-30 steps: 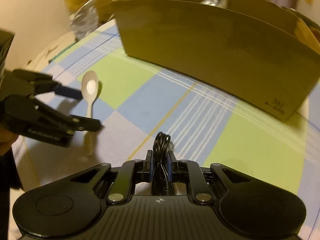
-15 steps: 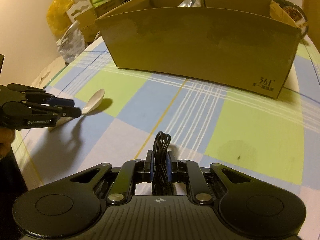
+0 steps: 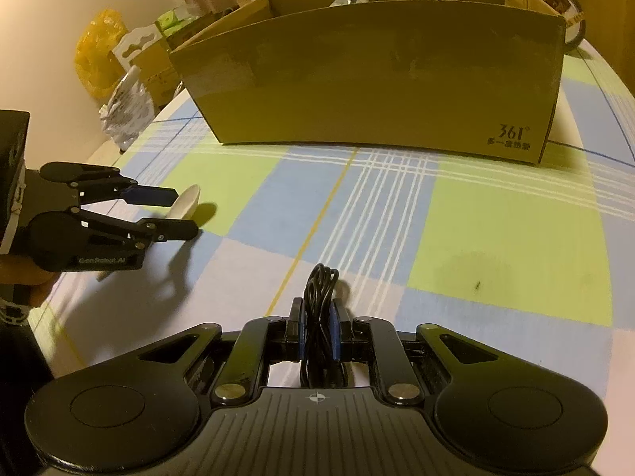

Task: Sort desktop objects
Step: 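Lift and carry the cable and spoon over the cardboard box with both tools, then open both tools to drop the cable and spoon into the box, then withdraw both tools from the box back over the table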

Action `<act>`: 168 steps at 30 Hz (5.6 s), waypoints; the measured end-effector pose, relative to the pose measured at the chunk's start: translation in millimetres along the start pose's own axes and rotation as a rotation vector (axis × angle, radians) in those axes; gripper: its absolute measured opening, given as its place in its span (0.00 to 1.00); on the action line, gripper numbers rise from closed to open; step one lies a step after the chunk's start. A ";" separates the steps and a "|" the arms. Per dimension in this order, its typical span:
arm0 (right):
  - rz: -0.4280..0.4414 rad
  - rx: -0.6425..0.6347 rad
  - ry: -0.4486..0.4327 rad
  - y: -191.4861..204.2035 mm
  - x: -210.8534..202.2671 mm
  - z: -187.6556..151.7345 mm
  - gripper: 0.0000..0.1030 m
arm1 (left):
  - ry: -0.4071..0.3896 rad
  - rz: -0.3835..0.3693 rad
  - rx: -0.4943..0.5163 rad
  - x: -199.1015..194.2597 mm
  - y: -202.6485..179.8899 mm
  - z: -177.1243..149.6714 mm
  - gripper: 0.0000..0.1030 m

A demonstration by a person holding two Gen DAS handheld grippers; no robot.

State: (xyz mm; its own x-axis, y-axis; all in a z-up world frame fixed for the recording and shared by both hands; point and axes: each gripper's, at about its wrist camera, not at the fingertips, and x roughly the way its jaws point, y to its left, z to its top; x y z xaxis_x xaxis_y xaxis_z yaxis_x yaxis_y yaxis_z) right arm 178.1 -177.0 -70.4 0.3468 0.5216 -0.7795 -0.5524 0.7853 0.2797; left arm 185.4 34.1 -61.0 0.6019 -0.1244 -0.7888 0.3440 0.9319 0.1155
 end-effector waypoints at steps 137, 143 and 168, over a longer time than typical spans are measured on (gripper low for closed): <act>-0.112 0.157 -0.410 -48.4 -71.1 166.1 0.86 | -0.273 0.035 -0.509 -79.0 74.2 136.1 0.70; -0.140 0.173 -0.392 -24.8 -102.3 118.3 0.98 | -0.257 0.066 -0.487 -118.7 29.8 102.5 0.94; -0.214 0.113 -0.260 34.8 -184.5 27.9 0.98 | -0.143 0.190 -0.523 -214.2 -54.2 41.7 0.99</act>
State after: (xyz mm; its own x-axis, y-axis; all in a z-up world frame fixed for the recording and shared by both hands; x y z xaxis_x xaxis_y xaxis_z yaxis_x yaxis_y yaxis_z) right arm 116.0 -236.6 98.8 0.6352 0.3970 -0.6625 -0.3635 0.9105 0.1971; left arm 67.8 -3.9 126.9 0.7220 0.0509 -0.6900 -0.1604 0.9824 -0.0953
